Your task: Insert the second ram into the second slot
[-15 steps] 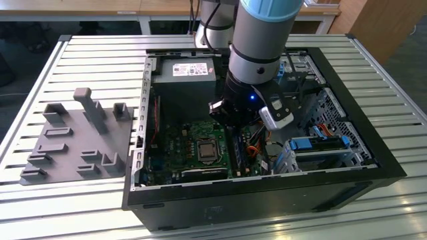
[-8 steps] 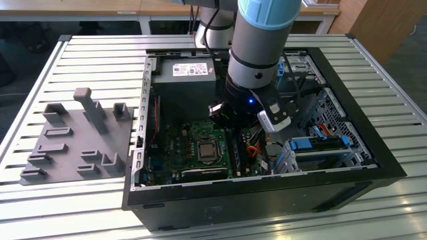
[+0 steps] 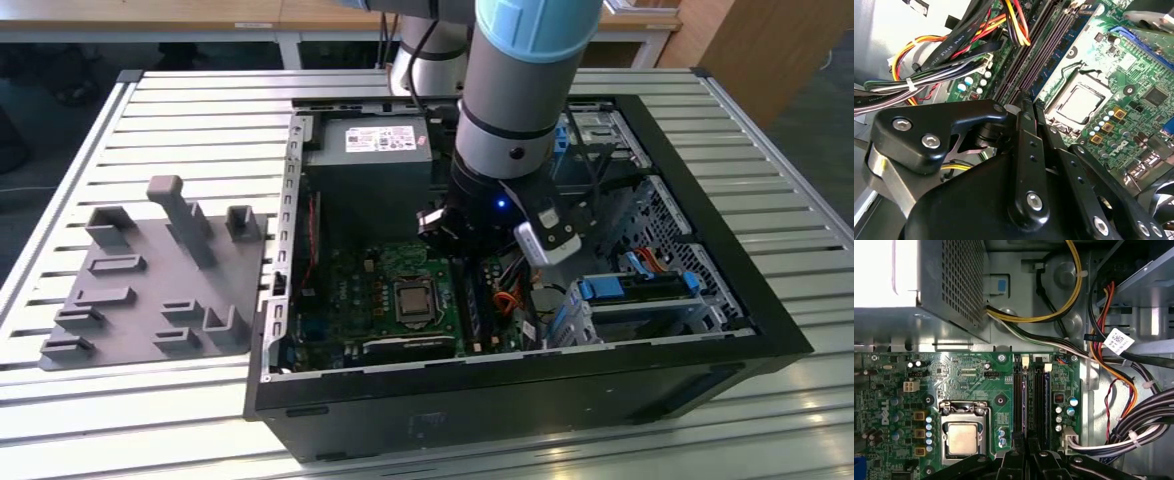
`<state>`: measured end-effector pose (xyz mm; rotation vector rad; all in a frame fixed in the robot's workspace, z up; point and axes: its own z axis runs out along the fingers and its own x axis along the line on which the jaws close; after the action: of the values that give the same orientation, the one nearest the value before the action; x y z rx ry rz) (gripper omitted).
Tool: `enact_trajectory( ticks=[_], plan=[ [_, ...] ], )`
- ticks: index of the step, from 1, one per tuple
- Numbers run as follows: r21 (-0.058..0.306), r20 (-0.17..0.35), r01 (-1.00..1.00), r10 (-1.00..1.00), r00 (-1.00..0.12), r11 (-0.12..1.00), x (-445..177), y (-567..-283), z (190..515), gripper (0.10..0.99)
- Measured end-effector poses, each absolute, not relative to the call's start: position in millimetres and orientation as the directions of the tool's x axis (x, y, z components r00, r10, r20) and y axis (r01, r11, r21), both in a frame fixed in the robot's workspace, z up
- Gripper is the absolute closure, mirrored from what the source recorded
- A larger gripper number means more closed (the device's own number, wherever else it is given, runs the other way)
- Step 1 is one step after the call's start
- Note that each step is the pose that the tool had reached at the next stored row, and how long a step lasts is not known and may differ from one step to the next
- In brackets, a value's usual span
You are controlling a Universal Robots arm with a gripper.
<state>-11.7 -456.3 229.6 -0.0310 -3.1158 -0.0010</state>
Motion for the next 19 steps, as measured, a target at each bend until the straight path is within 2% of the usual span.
enact_trajectory(
  ticks=[19],
  plan=[
    [0.0, 0.026, 0.03, 0.03, -0.999, 1.0, -10.3, -451.6, 219.9, 0.945]
  ],
)
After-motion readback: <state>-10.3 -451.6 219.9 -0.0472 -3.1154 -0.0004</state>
